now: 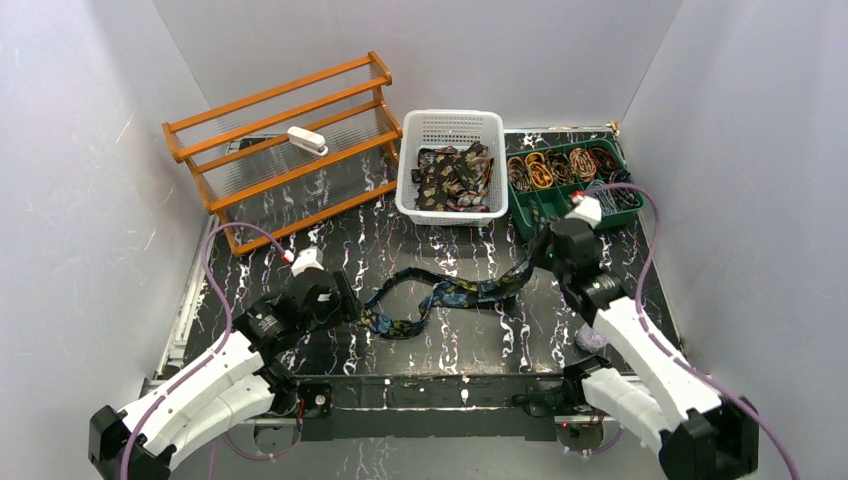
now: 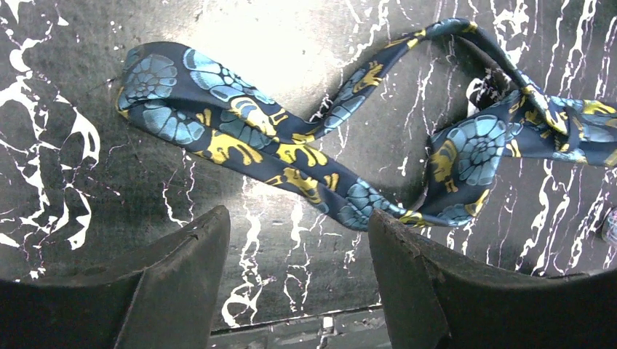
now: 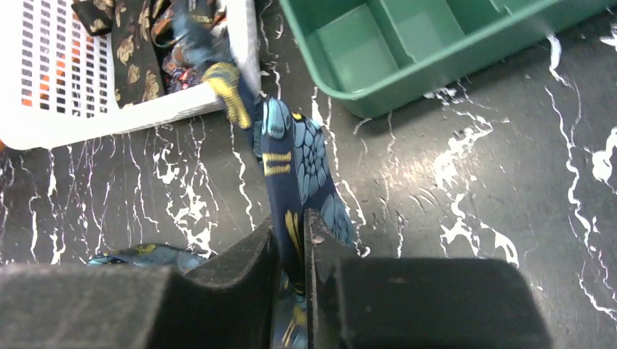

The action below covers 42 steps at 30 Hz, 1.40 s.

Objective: Roll the ties
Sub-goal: Flatten out the tie at the center of the board.

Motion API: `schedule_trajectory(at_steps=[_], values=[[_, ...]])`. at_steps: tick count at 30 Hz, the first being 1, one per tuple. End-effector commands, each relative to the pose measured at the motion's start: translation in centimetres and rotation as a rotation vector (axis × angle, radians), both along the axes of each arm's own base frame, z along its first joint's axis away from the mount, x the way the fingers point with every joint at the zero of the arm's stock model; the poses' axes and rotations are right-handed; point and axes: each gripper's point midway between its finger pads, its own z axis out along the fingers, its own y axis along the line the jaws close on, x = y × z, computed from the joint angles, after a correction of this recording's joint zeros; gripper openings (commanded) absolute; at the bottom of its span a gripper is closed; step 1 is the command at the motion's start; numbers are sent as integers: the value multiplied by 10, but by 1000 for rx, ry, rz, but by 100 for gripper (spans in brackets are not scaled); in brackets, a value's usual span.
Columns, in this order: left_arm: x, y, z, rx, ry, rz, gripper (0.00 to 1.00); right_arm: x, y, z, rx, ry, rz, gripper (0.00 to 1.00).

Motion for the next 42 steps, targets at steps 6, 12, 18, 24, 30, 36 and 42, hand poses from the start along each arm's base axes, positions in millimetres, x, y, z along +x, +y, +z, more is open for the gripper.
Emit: schedule_trajectory(at_steps=[6, 12, 18, 24, 30, 36, 42], values=[[-4, 16, -13, -6, -5, 97, 67, -56, -88, -56, 196, -49, -570, 68], [-3, 17, -13, -18, -13, 117, 68, -48, -95, -20, 108, -168, -497, 78], [-6, 20, -24, -4, 10, 133, 69, -32, -70, -20, -12, 3, -336, 75], [-7, 24, -30, -4, 14, 158, 69, -20, -15, -65, 6, 262, -64, 73], [-7, 33, -33, 13, 4, 203, 74, -8, -23, -97, -122, 417, -60, 76], [-4, 37, -32, 44, -8, 210, 77, 3, -30, -101, -142, 387, -75, 53], [0, 35, -27, 46, -19, 207, 77, 10, -32, -85, -20, 263, -106, 8]])
